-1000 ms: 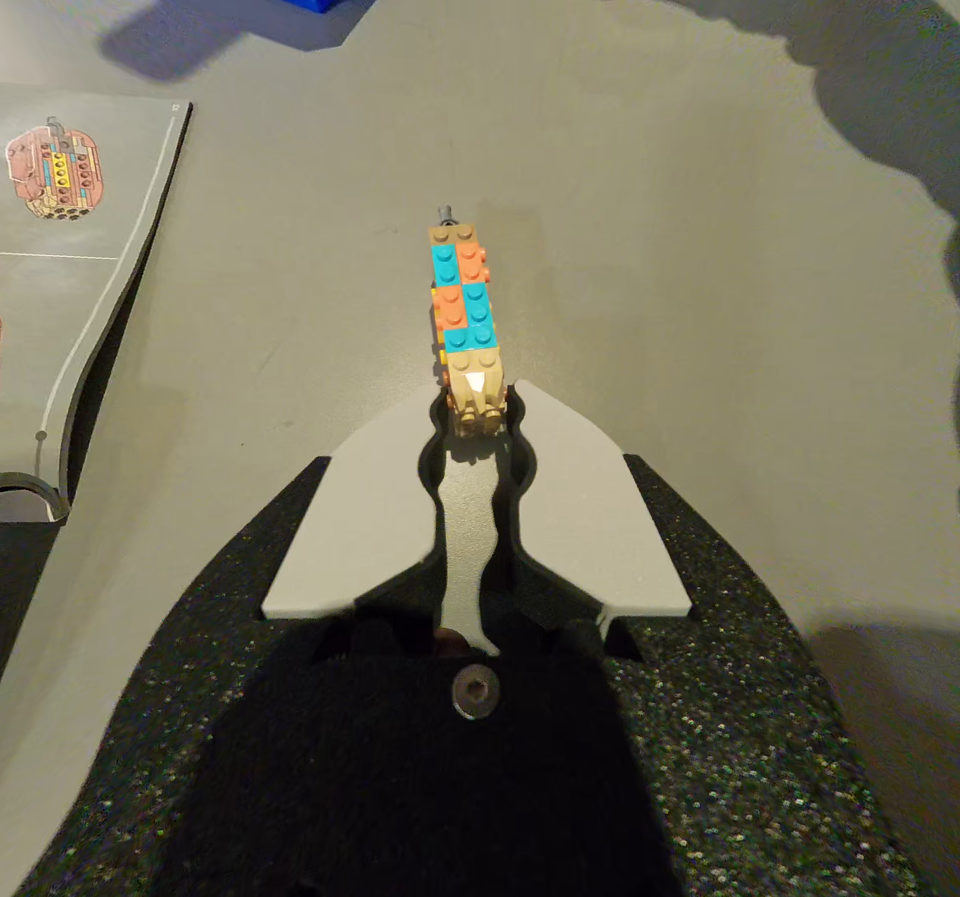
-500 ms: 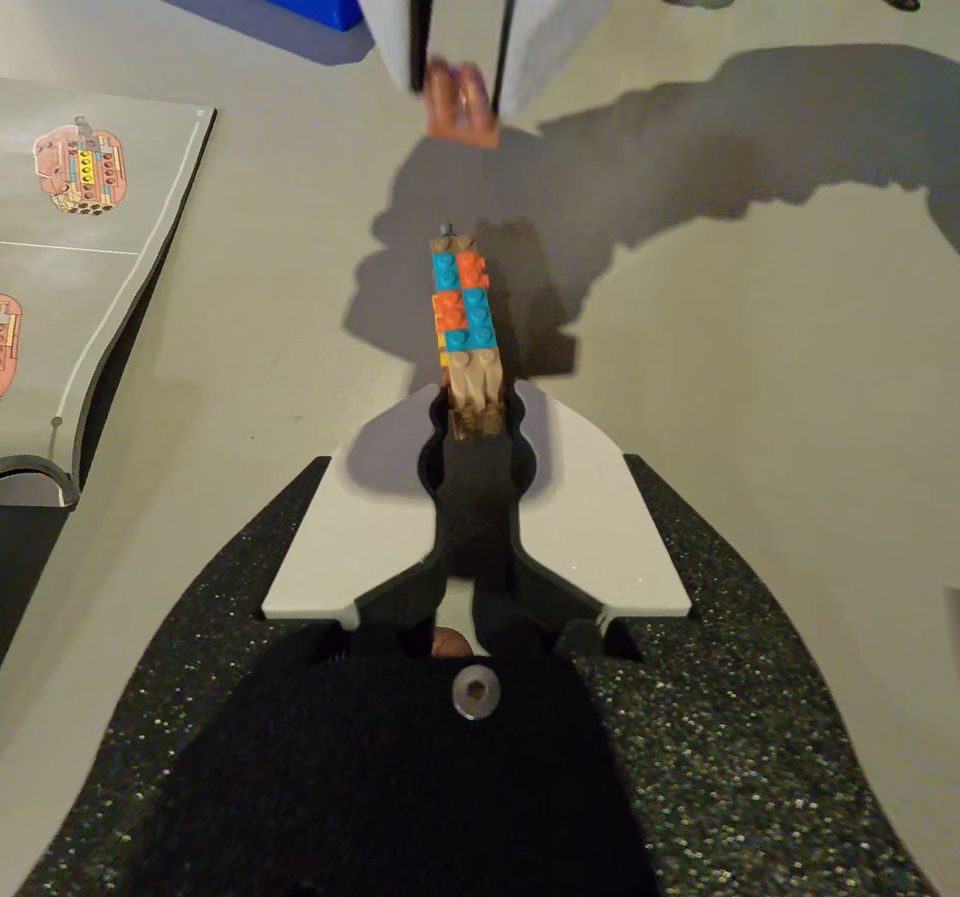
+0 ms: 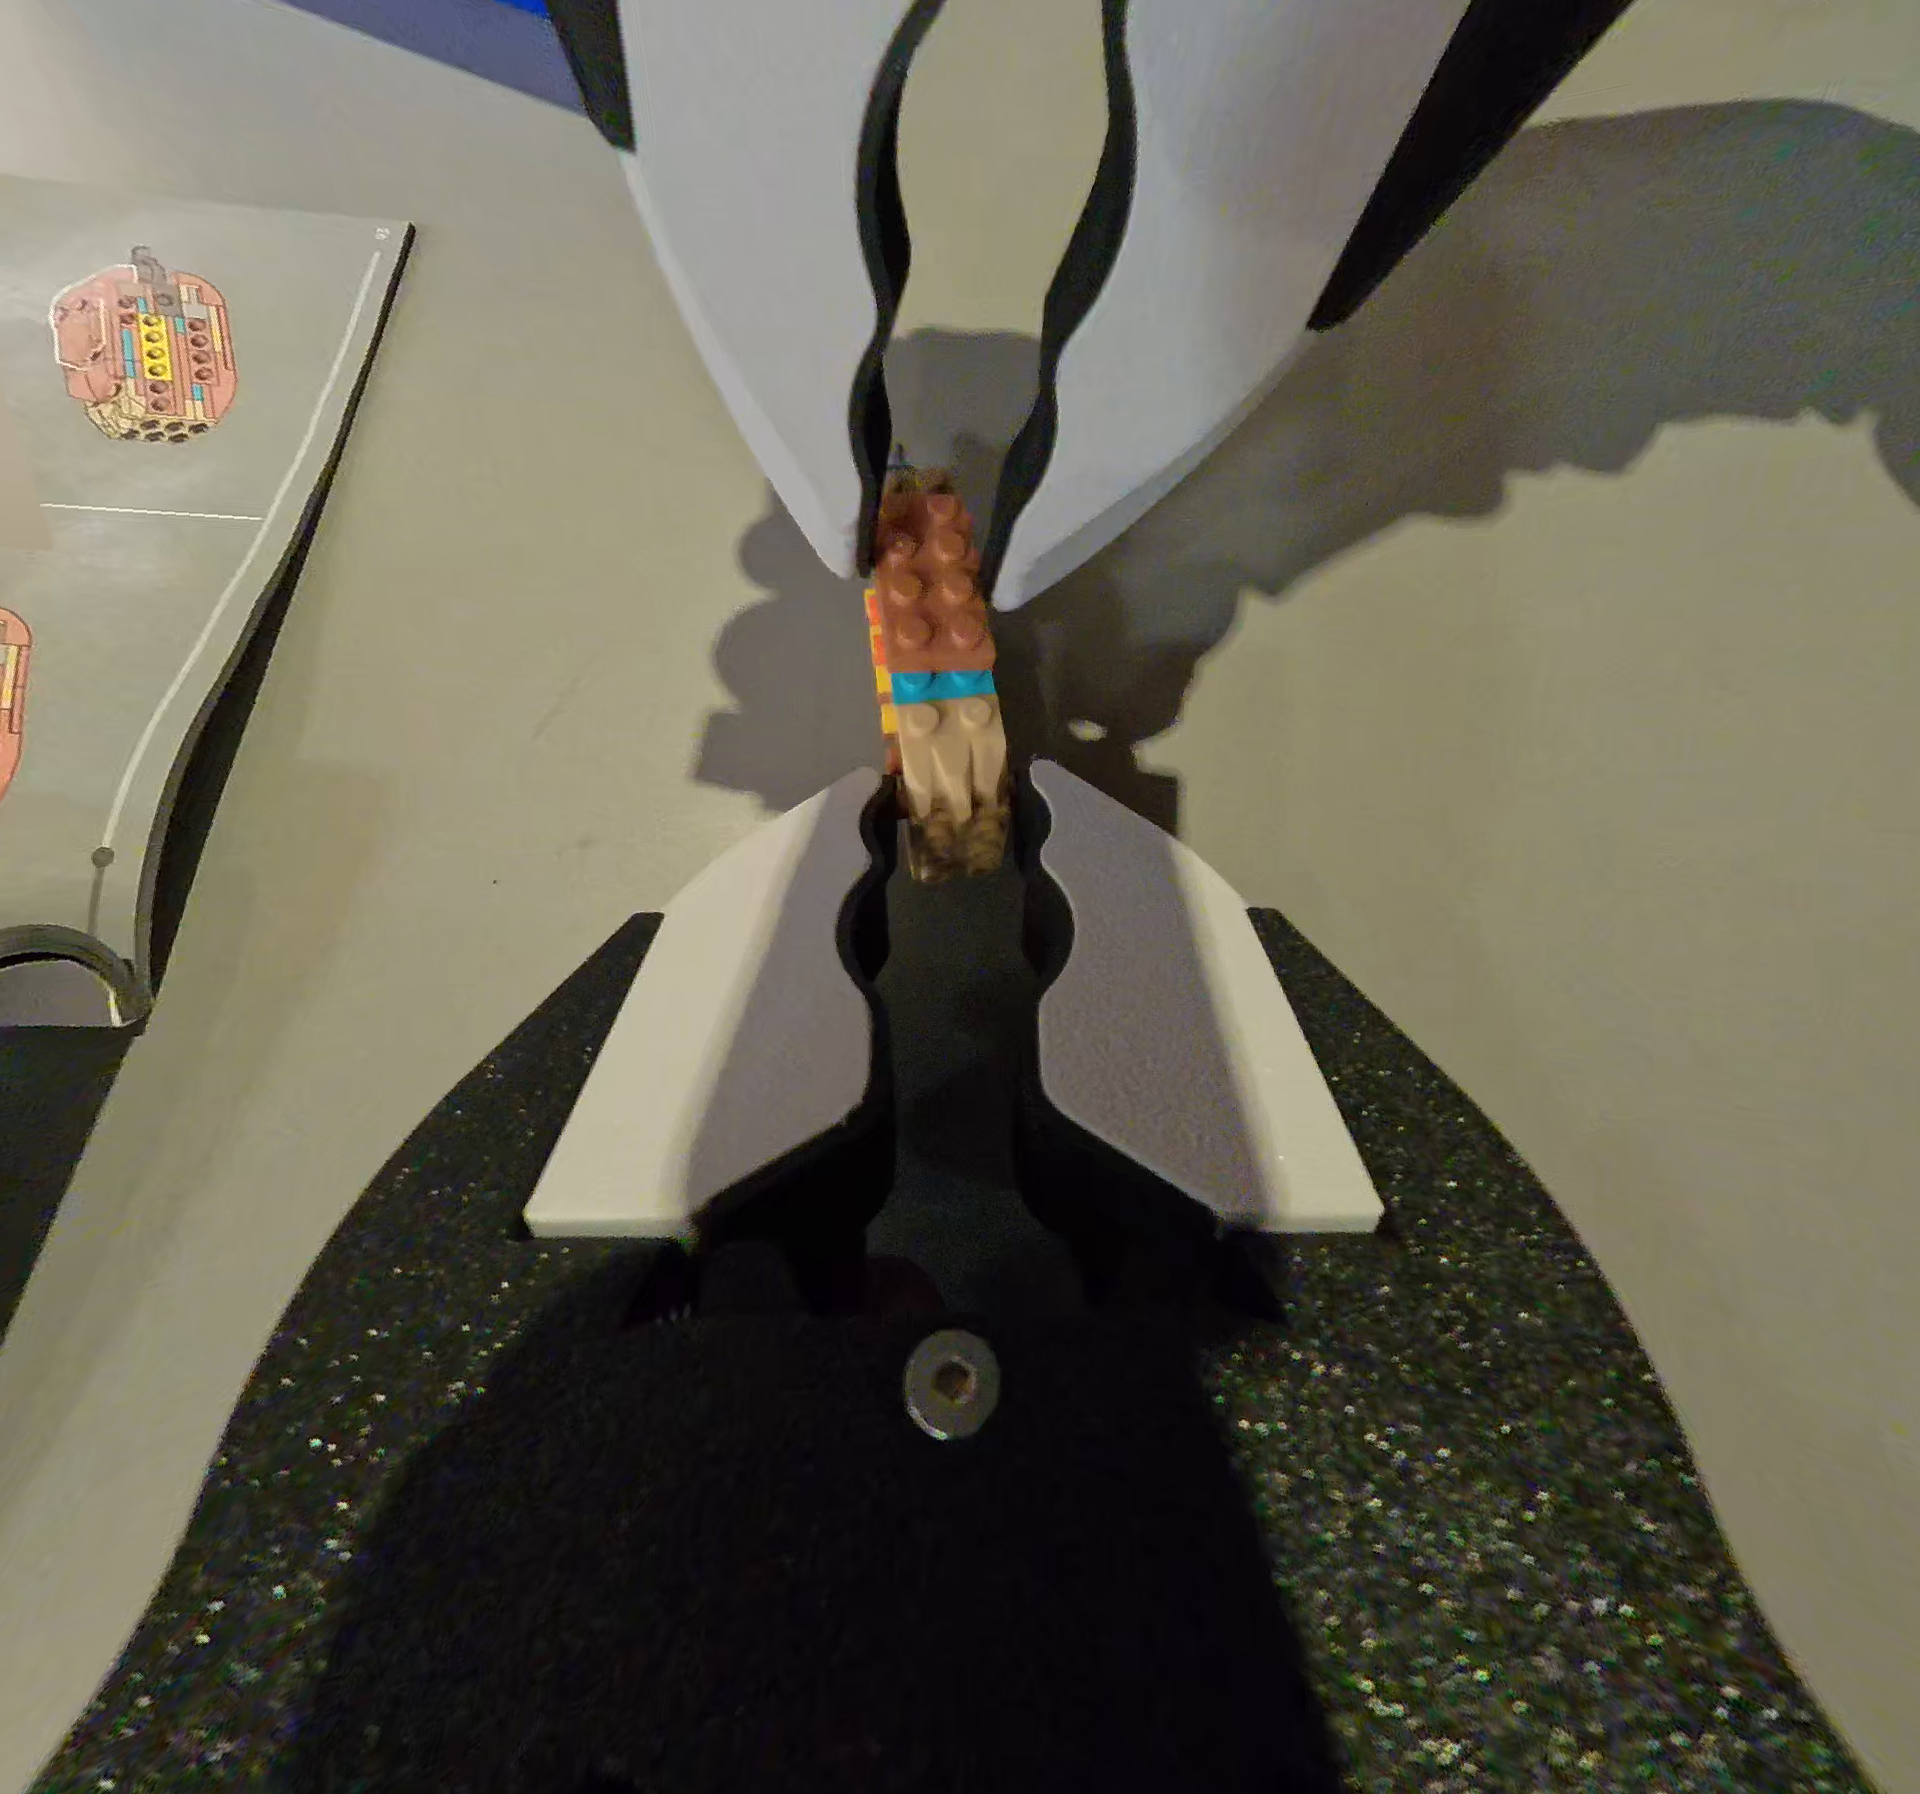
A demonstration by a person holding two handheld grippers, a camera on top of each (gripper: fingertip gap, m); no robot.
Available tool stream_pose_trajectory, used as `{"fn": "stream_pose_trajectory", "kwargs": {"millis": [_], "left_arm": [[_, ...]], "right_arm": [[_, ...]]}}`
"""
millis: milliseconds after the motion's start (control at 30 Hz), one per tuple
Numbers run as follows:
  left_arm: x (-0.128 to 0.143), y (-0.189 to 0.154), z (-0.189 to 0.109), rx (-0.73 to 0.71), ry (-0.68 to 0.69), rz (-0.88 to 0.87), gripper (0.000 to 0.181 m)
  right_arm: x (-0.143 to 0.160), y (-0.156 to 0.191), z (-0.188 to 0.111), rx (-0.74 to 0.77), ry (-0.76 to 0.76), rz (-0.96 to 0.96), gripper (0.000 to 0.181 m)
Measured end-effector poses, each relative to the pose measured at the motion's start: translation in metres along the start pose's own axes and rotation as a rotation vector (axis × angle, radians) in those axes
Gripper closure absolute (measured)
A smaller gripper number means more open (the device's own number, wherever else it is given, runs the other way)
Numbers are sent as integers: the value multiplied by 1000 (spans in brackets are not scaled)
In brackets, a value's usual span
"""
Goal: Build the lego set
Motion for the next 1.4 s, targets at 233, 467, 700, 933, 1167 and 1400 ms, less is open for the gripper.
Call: {"fn": "stream_pose_trajectory", "kwargs": {"millis": [233,467,700,933,1167,1400], "left_arm": [[0,1,0,6,2,-9,159],[0,1,1,2,13,-5,160],[0,0,3,-5,27,10,160],[0,1,2,25,16,-6,159],[0,3,0,79,3,-24,156],[0,-1,2,118,27,22,155]], "right_arm": [[2,-1,1,-6,13,-6,164],[16,-4,-8,28,-10,28,164],[57,-9,-35,105,-87,148,164],[149,-15,-85,271,-179,374,164],[235,-46,-104,374,-114,506,164],[284,-93,-90,344,-37,514,164]]}}
Point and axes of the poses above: each gripper's, where its closed fingertips meet, z out along the fingers, x out of its underside, y = z × x across the jaws, the point moved 10 cm from there along -z, back along the fingers, and after that the axes turned 4 degrees about y, right-handed, at the moved point
